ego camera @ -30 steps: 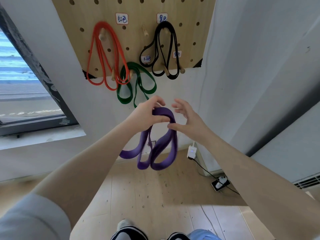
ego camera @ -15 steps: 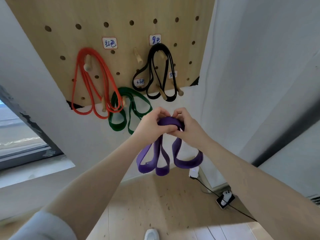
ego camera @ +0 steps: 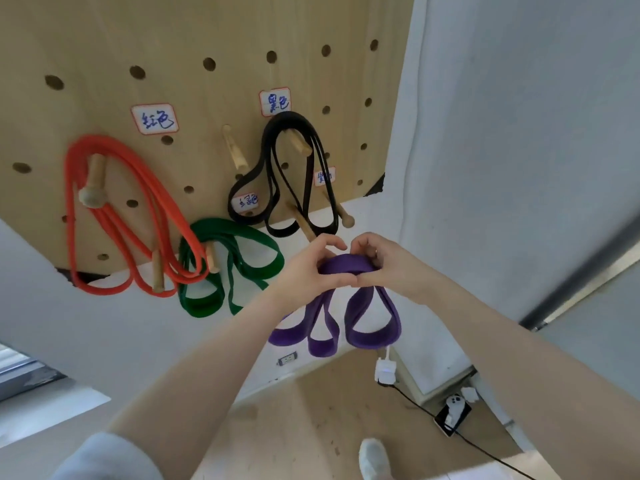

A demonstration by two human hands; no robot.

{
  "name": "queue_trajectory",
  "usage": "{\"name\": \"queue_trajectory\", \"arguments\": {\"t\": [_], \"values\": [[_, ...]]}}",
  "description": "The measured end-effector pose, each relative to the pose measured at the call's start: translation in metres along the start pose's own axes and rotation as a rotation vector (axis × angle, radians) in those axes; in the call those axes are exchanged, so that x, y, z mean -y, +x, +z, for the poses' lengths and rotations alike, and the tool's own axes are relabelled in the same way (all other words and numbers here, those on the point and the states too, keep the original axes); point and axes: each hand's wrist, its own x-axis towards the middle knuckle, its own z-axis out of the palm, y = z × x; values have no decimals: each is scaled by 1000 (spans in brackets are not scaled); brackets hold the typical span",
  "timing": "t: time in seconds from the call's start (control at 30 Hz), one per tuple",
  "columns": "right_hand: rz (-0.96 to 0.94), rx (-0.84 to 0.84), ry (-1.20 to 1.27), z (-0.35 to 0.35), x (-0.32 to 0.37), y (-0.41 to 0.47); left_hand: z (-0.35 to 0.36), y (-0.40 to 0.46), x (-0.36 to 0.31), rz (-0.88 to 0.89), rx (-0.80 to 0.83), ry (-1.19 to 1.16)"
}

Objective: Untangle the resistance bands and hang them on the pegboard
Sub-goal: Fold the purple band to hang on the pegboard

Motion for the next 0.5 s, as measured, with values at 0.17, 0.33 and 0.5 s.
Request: {"name": "queue_trajectory", "arguments": {"t": [0.17, 0.33, 0.5], "values": [[38, 23, 102, -30, -12, 37, 3, 35, 2, 77, -83, 296], [-6, 129, 128, -69, -25, 70, 6, 76, -17, 191, -323, 739], [-65, 249, 102, -83, -28, 101, 9, 98, -3, -256, -394, 817]]}}
